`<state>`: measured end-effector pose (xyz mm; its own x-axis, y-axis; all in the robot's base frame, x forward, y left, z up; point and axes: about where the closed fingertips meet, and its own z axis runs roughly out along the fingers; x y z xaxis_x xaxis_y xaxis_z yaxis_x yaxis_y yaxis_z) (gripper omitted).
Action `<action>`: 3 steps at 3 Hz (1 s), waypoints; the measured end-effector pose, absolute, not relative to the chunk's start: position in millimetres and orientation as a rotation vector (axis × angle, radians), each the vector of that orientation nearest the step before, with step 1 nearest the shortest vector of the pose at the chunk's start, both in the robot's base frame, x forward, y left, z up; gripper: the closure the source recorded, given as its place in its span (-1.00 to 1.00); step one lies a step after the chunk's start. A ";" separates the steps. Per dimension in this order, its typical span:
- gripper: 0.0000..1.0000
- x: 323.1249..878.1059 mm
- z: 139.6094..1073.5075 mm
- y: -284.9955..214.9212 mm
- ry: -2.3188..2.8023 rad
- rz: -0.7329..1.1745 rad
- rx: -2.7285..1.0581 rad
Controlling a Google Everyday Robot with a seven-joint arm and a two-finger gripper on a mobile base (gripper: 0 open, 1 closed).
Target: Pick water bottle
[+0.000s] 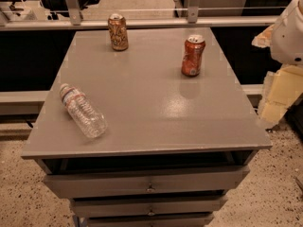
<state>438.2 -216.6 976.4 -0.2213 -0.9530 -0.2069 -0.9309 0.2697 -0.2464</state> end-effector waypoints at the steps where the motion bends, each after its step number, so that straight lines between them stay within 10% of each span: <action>1: -1.00 438.9 978.3 -215.5 2.221 -0.096 -1.719; 3: -1.00 488.9 940.8 -92.7 2.123 0.202 -1.669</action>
Offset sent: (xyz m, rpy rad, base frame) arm 0.0424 0.1044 -0.0298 0.2374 0.0092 0.0755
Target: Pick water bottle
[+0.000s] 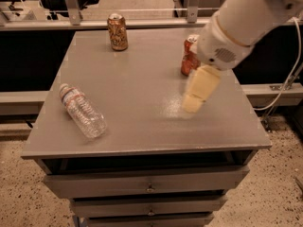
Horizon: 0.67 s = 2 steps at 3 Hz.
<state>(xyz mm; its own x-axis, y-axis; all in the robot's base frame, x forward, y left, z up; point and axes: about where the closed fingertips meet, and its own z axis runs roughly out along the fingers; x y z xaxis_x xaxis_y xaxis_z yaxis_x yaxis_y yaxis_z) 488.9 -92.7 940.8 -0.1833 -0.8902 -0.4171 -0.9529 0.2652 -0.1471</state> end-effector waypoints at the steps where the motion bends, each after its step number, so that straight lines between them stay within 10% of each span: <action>1: -1.00 508.3 931.8 -31.0 2.142 0.340 -1.608; 2: -1.00 507.8 933.0 -30.9 2.139 0.348 -1.608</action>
Offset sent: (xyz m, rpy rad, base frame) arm 0.0162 0.0484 -0.0075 0.0712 0.0442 -0.0076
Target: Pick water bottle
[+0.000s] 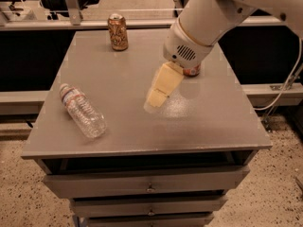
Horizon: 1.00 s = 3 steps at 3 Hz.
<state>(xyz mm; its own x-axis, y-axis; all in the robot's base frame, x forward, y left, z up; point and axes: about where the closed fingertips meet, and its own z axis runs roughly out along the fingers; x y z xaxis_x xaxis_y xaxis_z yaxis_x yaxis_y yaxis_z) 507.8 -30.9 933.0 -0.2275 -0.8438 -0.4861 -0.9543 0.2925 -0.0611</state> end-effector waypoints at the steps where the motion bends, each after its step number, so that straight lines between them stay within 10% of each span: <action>1: -1.00 509.0 929.8 11.7 2.103 0.416 -1.608; 3: -1.00 516.7 899.3 113.3 2.153 0.549 -1.541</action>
Offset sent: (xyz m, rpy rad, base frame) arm 0.0159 0.1736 -0.0294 0.1780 0.1069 0.0152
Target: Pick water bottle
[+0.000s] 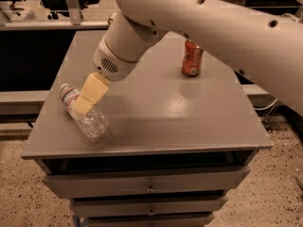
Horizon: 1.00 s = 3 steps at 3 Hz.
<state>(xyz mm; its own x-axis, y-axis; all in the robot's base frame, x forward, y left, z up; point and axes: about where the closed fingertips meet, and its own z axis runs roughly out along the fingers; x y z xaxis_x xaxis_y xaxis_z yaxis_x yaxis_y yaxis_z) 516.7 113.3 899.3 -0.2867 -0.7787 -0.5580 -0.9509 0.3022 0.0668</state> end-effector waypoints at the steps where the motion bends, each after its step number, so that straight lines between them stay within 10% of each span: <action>1: -1.00 516.6 878.5 149.2 2.226 0.531 -1.499; 3: -1.00 515.7 854.5 187.0 2.316 0.350 -1.483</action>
Offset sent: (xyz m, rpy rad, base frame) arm 0.0021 0.0849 -0.0571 -0.1700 0.0206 -0.1368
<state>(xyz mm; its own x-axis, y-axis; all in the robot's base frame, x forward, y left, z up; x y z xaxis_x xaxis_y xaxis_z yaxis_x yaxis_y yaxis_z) 515.7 187.0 854.5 -0.3796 -0.8183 -0.4316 -0.9093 0.4160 0.0111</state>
